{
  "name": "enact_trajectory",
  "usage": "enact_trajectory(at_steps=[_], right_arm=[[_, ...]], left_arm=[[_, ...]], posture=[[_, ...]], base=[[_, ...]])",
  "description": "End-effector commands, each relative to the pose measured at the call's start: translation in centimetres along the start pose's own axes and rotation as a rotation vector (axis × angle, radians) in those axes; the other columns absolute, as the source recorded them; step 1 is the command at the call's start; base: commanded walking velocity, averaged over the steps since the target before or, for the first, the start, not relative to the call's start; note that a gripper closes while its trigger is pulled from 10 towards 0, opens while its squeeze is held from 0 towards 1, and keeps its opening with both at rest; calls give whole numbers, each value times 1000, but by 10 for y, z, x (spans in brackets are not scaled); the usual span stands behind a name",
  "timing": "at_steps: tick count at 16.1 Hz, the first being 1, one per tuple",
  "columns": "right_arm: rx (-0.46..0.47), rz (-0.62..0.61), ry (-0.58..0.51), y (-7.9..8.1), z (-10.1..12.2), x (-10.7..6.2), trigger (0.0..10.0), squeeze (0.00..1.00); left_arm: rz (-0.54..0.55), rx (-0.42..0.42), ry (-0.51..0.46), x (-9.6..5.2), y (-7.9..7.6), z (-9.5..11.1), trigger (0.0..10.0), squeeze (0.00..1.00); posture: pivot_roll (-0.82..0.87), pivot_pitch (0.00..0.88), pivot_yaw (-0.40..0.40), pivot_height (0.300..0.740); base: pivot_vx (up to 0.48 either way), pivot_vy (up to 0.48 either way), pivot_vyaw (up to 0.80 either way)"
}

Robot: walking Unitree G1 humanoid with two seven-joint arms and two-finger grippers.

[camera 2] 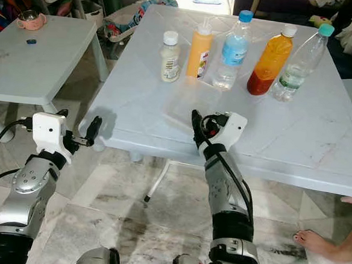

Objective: Restocking fridge

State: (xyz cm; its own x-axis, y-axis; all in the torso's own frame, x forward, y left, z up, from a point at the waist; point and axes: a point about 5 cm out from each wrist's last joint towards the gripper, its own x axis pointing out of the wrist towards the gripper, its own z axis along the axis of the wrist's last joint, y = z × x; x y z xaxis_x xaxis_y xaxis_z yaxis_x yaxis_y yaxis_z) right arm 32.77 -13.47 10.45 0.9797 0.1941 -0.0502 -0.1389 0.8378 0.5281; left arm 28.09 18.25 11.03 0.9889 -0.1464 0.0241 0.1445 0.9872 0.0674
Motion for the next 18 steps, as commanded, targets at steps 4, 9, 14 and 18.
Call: enact_trajectory(at_steps=[4,9,14,18], right_arm=[[8,-39,10,-9,1,-4,0,0],[11,-23,12,-19,14,-6,10000,0],[18,1,77,-22,9,-9,10000,0],[46,59,112,-19,9,-10,10000,1000]], left_arm=[[-1,5,4,2,0,1,10000,0],[-1,10,8,4,-1,1,10000,0],[-4,13,9,6,-2,1,10000,0],[-11,26,10,8,-2,1,10000,0]], posture=[[-6,87,11,740],[-8,83,9,740],[-11,81,13,740],[-10,77,15,740]], base=[[0,0,0],[0,0,0],[0,0,0],[0,0,0]])
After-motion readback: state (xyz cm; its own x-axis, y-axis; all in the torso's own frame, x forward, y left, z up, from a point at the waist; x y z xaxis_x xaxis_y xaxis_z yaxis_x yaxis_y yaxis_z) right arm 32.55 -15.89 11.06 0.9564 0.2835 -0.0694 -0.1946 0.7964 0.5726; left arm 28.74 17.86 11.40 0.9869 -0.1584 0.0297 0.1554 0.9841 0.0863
